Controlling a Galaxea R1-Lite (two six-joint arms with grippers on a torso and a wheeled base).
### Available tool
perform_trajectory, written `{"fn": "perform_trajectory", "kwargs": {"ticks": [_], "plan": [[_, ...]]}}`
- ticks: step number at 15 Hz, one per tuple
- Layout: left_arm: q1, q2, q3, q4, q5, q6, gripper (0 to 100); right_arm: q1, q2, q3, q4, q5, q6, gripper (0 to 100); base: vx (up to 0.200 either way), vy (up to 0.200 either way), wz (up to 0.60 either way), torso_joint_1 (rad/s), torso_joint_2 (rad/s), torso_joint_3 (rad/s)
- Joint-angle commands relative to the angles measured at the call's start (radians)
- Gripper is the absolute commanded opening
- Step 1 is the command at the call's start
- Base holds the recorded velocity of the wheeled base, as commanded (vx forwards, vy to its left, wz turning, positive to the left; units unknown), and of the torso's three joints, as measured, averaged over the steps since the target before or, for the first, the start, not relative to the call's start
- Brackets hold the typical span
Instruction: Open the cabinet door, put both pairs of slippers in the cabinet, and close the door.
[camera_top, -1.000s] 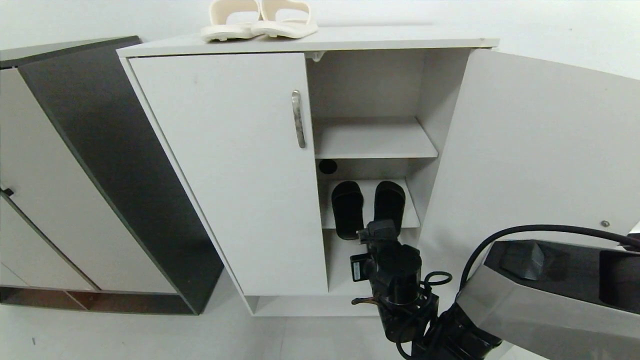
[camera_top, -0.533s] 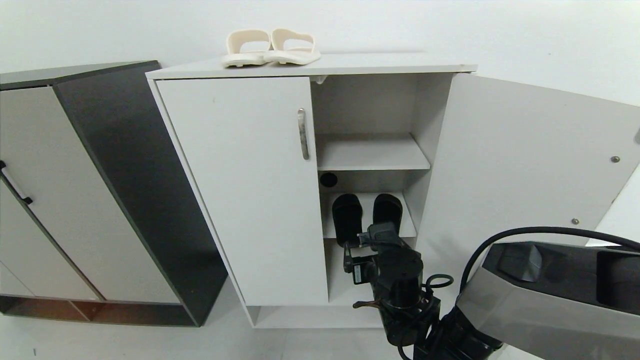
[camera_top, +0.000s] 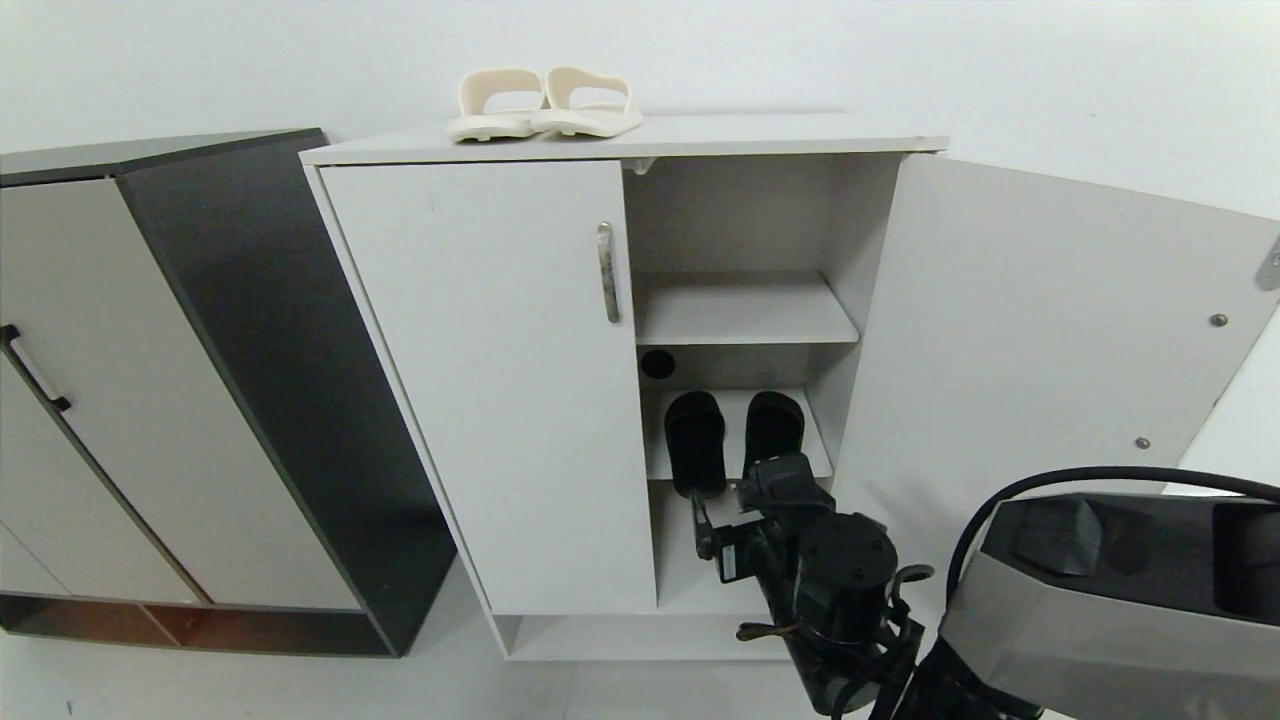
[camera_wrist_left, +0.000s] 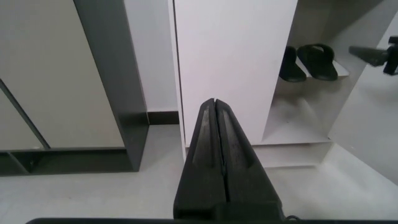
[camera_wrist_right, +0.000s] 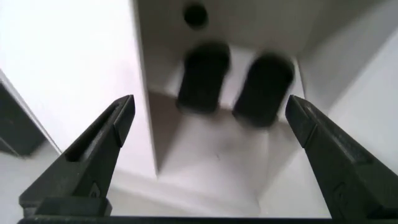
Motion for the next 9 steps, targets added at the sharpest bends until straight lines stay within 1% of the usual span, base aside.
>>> {"fn": "perform_trajectory", "kwargs": {"ticks": [1,5,7,9], "plan": [[0.001,0.002,0.0,0.0,0.0,0.0,0,-0.011,0.025,0.029,-0.031,0.021,-0.029,100,0.0,0.0,0.0,0.0,0.0,0.0],[0.001,0.002,0.0,0.0,-0.001,-0.001,0,-0.013,0.022,0.049,-0.031,0.06,-0.023,100,0.0,0.0,0.0,0.0,0.0,0.0],[0.001,0.002,0.0,0.0,-0.001,-0.001,0,-0.013,-0.002,0.089,-0.031,0.143,-0.025,100,0.0,0.0,0.0,0.0,0.0,0.0],[0.001,0.002,0.0,0.0,-0.001,-0.001,0,-0.017,-0.001,0.093,-0.031,0.148,-0.023,100,0.0,0.0,0.0,0.0,0.0,0.0]]}}
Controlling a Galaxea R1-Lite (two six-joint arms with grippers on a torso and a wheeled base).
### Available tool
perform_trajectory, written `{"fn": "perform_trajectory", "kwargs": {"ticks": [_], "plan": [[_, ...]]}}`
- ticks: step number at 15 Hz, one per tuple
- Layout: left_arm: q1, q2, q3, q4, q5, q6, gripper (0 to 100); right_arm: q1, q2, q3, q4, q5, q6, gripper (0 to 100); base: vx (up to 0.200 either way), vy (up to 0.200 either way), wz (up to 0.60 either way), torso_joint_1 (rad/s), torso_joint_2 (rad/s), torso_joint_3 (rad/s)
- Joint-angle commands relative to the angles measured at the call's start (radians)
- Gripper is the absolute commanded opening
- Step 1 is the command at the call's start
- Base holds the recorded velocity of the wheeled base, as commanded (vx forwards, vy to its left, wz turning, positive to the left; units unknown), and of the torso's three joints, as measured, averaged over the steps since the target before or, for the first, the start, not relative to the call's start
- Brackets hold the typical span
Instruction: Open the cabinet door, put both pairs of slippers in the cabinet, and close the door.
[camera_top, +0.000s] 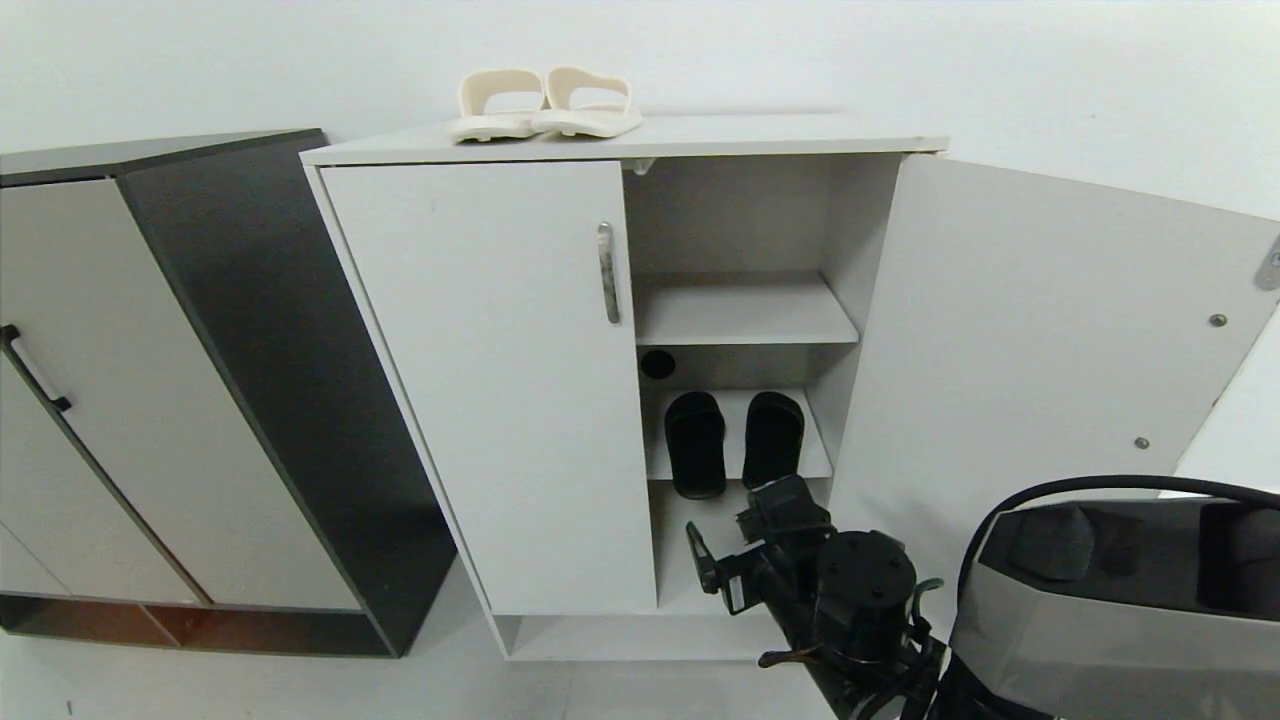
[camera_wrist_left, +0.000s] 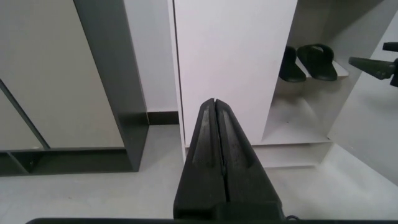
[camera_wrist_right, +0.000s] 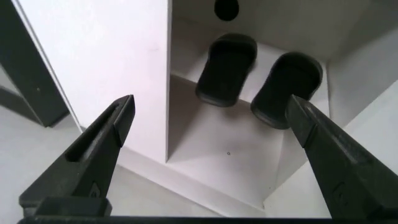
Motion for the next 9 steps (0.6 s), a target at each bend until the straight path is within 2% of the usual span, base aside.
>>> {"fn": "perform_trajectory", "kwargs": {"ticks": [1,2,9], "plan": [[0.0,0.002,0.0,0.0,0.001,0.0,0,-0.003,0.001,0.007,-0.001,0.001,0.0,100,0.0,0.0,0.0,0.0,0.0,0.0],[0.0,0.002,0.0,0.0,0.001,0.0,0,-0.003,0.005,0.004,-0.001,0.0,-0.001,100,0.0,0.0,0.0,0.0,0.0,0.0],[0.002,0.002,0.0,0.0,0.001,0.0,0,-0.003,0.01,0.007,-0.001,0.003,0.0,100,0.0,0.2,0.0,0.003,0.0,0.003]]}}
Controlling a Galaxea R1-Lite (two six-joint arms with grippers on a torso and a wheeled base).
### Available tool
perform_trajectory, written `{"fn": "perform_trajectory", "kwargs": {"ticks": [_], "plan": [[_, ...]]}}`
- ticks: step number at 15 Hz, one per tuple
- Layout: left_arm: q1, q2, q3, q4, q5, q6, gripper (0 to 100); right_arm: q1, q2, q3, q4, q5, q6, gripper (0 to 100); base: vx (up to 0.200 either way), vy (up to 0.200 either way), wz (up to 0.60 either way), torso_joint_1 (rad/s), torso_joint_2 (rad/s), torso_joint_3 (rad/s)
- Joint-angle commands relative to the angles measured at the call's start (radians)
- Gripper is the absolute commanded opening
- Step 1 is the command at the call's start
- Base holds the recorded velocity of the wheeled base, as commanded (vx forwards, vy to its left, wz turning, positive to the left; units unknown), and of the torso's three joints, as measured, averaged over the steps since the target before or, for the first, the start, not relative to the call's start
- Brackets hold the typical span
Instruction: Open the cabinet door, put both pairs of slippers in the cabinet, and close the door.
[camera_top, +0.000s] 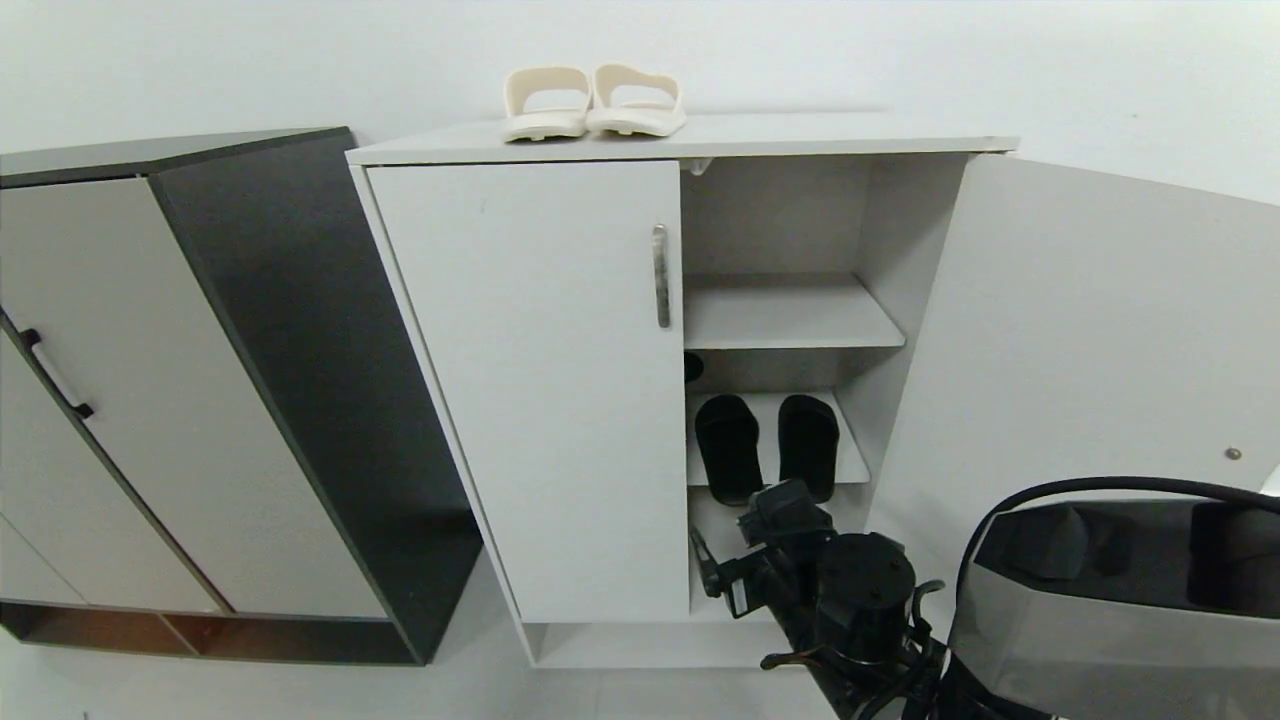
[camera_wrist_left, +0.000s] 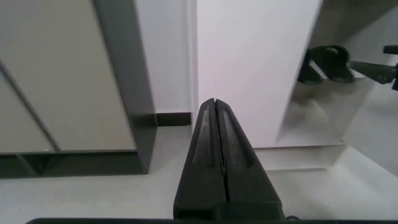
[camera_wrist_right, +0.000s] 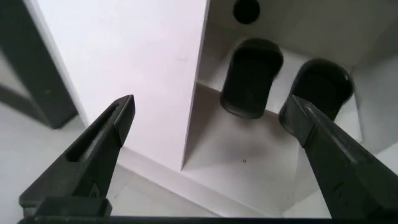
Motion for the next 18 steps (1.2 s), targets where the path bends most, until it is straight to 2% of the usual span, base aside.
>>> {"fn": "perform_trajectory", "kwargs": {"ticks": [1,9,18], "plan": [[0.0,0.002,0.0,0.0,0.0,0.0,0,0.003,0.004,0.0,-0.002,0.002,0.0,100,0.0,0.2,0.0,0.007,0.0,0.002],[0.0,0.002,0.0,0.0,0.0,0.0,0,0.004,0.004,0.0,-0.002,0.005,0.0,100,0.0,0.2,0.0,0.0,0.0,0.003],[0.0,0.002,0.0,0.0,0.002,-0.001,0,0.004,0.001,0.003,-0.002,0.003,0.0,100,0.0,0.0,0.0,0.0,0.0,0.0]]}}
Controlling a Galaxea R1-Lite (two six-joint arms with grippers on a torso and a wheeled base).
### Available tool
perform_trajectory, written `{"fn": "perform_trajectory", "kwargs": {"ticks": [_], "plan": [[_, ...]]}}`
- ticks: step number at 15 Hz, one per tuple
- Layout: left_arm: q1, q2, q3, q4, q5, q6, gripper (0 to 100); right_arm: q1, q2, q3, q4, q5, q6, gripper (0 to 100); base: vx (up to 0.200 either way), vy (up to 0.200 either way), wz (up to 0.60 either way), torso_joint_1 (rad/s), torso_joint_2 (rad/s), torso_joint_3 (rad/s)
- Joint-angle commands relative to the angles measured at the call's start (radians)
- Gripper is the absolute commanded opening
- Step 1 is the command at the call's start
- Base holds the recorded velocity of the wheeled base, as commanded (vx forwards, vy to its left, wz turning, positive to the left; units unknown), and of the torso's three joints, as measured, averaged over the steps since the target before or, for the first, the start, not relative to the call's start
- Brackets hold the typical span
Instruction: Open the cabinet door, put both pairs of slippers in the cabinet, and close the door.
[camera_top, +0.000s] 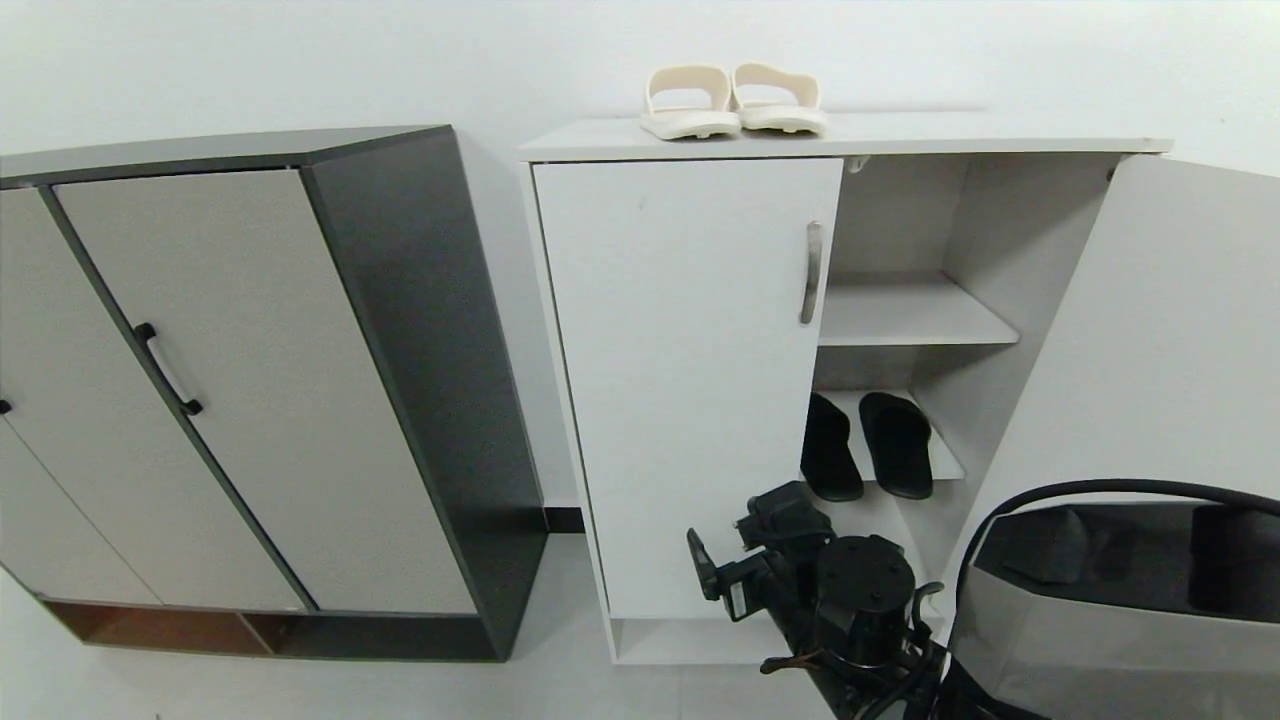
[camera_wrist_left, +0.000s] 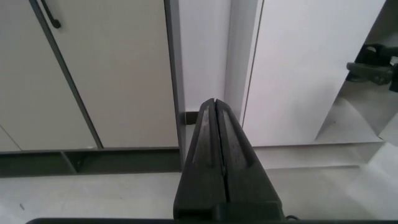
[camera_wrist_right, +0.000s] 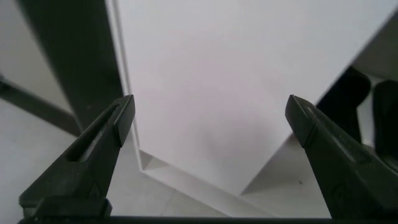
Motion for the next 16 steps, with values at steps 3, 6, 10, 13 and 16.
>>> {"fn": "perform_trajectory", "kwargs": {"ticks": [3,6,10,13,16], "plan": [[0.0,0.0,0.0,0.0,0.0,0.0,0,0.001,0.0,0.0,-0.001,-0.001,-0.002,100,0.0,0.0,0.0,0.0,0.0,0.0],[0.0,0.0,0.0,0.0,0.0,0.0,0,0.003,0.0,0.001,-0.001,-0.001,-0.002,100,0.0,0.0,0.0,0.0,0.0,0.0],[0.0,0.0,0.0,0.0,0.0,0.0,0,0.003,0.0,0.001,-0.001,-0.001,0.0,100,0.0,0.0,0.0,0.0,0.0,0.0],[0.0,0.0,0.0,0.0,0.0,0.0,0,0.003,0.0,0.001,-0.001,-0.001,0.0,100,0.0,0.0,0.0,0.006,-0.17,-0.259],[0.0,0.0,0.0,0.0,0.0,0.0,0,0.003,-0.001,0.001,-0.001,-0.001,-0.002,100,0.0,0.0,0.0,0.048,-0.43,-0.364]]}}
